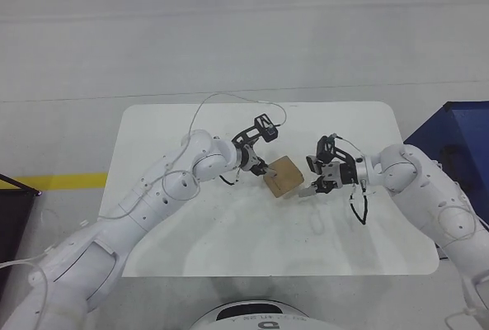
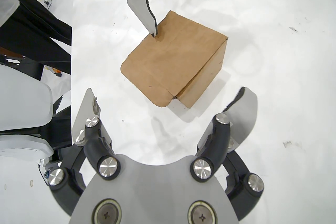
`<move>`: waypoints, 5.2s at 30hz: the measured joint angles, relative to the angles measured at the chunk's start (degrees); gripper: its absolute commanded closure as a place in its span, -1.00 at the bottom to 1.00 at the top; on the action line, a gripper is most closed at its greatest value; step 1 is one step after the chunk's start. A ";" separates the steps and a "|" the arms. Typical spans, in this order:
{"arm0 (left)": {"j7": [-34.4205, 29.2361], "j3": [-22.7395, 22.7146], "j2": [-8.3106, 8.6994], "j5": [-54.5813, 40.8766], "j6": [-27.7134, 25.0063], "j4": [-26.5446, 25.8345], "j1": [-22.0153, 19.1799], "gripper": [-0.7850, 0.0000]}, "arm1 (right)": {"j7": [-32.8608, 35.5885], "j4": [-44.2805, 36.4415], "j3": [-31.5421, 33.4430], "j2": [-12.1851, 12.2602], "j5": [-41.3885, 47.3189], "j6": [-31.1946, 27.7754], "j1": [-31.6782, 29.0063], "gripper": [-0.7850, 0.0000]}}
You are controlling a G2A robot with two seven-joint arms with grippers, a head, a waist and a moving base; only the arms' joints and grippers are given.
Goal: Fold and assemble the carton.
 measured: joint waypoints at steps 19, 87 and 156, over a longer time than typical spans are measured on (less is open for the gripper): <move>-0.41 -0.44 0.11 2.50 0.30 -2.14 1.36 -1.00 | -7.54 -1.23 0.98 -0.45 -12.52 7.06 -0.97 -1.00; 5.84 -7.96 -0.29 -30.60 -17.97 13.22 5.31 -1.00 | -31.30 -21.52 16.36 0.87 -41.67 26.08 -21.87 -0.31; 0.08 -1.40 -8.60 -37.79 -21.69 30.65 -2.09 -0.98 | -27.03 -16.64 13.01 -3.36 -43.99 22.45 -17.09 -0.68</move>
